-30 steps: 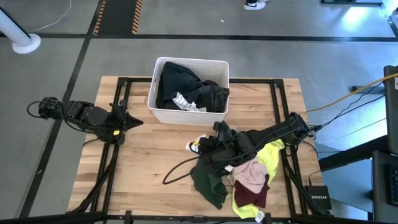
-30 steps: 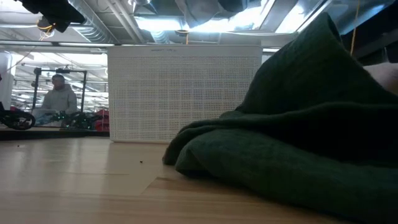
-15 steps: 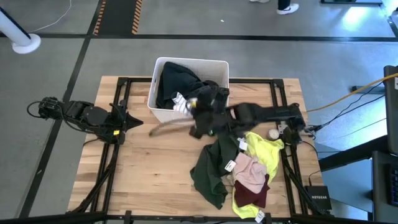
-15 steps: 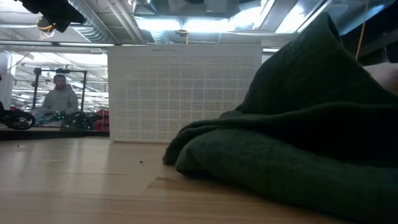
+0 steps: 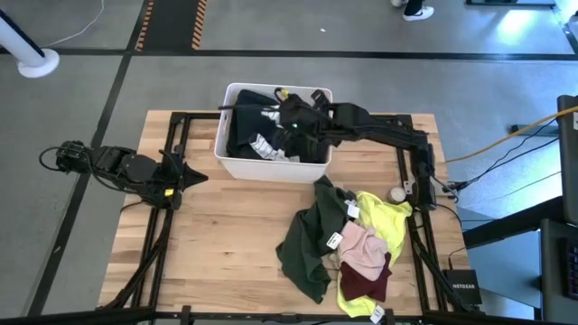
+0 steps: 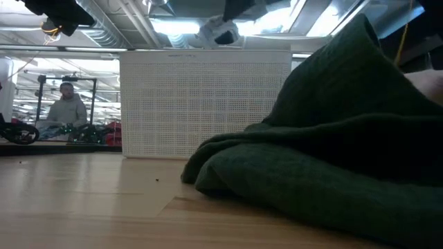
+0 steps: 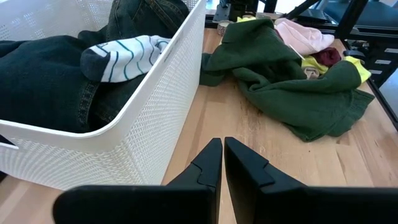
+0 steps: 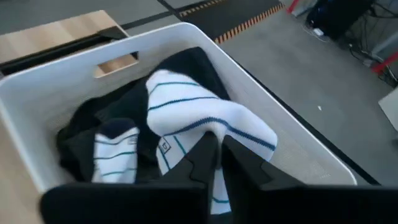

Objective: Sort clothes
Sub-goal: Put the white socks into the white laundry bin, then put the peach underwear into the white laundry bin

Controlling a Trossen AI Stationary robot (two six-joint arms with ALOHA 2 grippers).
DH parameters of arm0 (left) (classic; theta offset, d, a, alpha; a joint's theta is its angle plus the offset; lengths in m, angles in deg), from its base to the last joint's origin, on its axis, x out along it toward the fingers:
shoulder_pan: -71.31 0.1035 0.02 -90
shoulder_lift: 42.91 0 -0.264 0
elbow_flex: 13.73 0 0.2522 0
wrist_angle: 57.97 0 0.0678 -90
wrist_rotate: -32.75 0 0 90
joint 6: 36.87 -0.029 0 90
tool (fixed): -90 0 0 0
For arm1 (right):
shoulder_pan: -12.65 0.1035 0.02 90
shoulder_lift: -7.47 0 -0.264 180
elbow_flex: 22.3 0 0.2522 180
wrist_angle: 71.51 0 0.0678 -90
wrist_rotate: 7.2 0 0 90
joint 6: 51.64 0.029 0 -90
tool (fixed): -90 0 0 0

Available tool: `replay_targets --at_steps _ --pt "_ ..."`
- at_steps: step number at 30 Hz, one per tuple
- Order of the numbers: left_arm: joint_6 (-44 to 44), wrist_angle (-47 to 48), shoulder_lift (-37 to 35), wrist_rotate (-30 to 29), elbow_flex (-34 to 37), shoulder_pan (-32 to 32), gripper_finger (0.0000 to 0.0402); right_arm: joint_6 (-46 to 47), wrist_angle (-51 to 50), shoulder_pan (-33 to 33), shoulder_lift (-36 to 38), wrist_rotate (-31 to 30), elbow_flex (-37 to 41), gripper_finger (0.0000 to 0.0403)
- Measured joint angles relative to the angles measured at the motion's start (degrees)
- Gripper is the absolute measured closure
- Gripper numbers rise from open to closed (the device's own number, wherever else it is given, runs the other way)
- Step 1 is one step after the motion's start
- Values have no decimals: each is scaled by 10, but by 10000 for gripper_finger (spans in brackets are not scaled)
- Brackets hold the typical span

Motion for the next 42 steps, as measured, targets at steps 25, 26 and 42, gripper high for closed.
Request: replay_targets --at_steps 25,26,42 --pt "0 1 0 0 0 0 389 120 -170 220 52 179 -33 139" --pt "0 1 0 0 0 0 389 134 -182 237 52 179 -33 139" --pt "0 1 0 0 0 0 389 440 -260 461 52 81 84 139"
